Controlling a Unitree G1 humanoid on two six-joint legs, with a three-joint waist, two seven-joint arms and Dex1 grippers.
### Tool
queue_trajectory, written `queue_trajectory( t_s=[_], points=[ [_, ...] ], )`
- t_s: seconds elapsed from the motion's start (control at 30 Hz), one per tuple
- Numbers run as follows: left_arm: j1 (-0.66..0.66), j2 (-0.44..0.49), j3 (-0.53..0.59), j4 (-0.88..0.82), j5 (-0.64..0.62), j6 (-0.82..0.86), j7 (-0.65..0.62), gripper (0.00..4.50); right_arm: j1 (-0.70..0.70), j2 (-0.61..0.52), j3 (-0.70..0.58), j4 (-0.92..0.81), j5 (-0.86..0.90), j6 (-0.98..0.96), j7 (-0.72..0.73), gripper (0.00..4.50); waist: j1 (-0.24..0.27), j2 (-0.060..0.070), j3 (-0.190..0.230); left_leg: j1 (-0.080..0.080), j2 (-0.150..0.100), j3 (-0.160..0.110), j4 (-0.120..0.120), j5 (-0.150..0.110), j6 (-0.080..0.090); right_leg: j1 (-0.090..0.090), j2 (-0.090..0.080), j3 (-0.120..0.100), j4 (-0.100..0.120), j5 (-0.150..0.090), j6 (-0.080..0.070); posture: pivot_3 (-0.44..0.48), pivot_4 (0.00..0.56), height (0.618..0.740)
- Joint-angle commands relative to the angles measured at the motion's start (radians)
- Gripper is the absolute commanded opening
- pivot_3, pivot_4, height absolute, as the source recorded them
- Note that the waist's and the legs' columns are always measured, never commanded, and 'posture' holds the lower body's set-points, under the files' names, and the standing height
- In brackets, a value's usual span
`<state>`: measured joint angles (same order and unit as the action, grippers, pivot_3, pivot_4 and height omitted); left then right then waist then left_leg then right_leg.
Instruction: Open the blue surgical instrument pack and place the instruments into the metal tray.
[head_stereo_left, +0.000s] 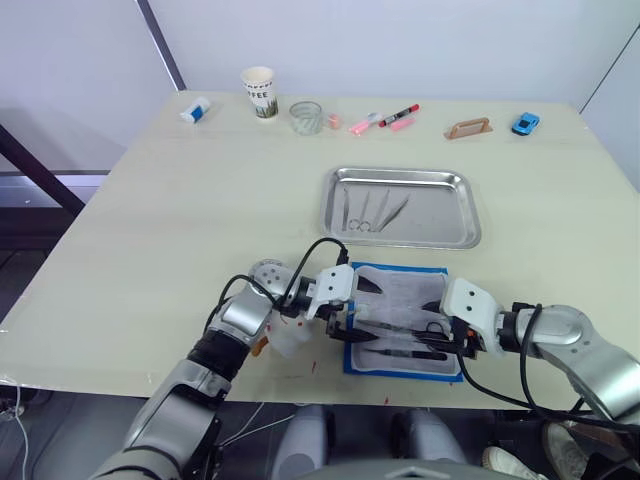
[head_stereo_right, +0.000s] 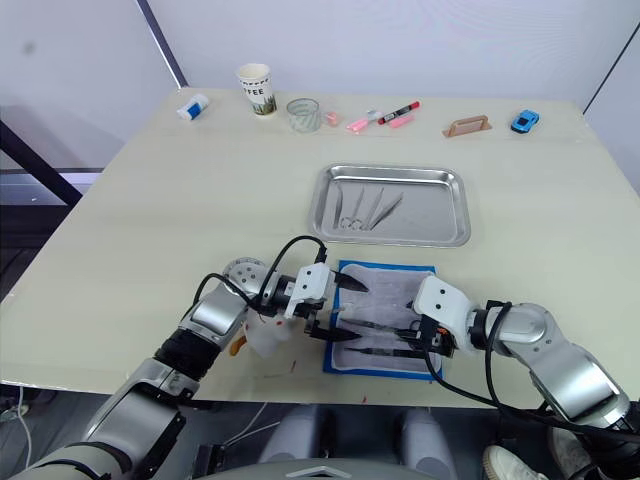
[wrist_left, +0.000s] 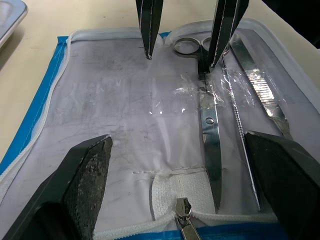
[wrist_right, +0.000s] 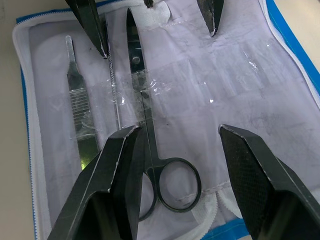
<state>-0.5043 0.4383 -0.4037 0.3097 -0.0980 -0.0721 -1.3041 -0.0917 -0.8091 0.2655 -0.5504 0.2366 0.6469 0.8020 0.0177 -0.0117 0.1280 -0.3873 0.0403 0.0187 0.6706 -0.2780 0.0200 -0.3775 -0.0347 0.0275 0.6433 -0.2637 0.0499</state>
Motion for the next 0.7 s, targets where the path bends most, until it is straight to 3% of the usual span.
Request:
queue_trajectory(
  t_s=[0.03,0.63,0.7],
  points=[
    [0.008,-0.002,-0.033,0.061,0.069,0.001,0.029,4.50,0.002,-0.012,0.000,-0.043,-0.020,-0.026,0.006,2.67,0.000,0.000,0.000,0.000,0.000,0.000,0.000,0.000,0.000,0.000,0.000,0.000,0.000,0.000,0.000,0.000,0.150,0.740],
    [0.021,0.017,-0.024,0.006,0.052,0.026,0.023,4.50,-0.005,0.000,0.030,-0.075,-0.054,0.051,-0.005,2.67,-0.002,0.000,0.000,0.000,0.000,0.000,0.000,0.000,0.000,0.000,0.000,0.000,0.000,0.000,0.000,0.000,0.150,0.740],
    [0.021,0.018,-0.022,0.004,0.050,0.028,0.023,4.50,-0.001,0.000,0.030,-0.079,-0.052,0.060,-0.005,2.12,-0.002,0.000,0.000,0.000,0.000,0.000,0.000,0.000,0.000,0.000,0.000,0.000,0.000,0.000,0.000,0.000,0.150,0.740]
  ],
)
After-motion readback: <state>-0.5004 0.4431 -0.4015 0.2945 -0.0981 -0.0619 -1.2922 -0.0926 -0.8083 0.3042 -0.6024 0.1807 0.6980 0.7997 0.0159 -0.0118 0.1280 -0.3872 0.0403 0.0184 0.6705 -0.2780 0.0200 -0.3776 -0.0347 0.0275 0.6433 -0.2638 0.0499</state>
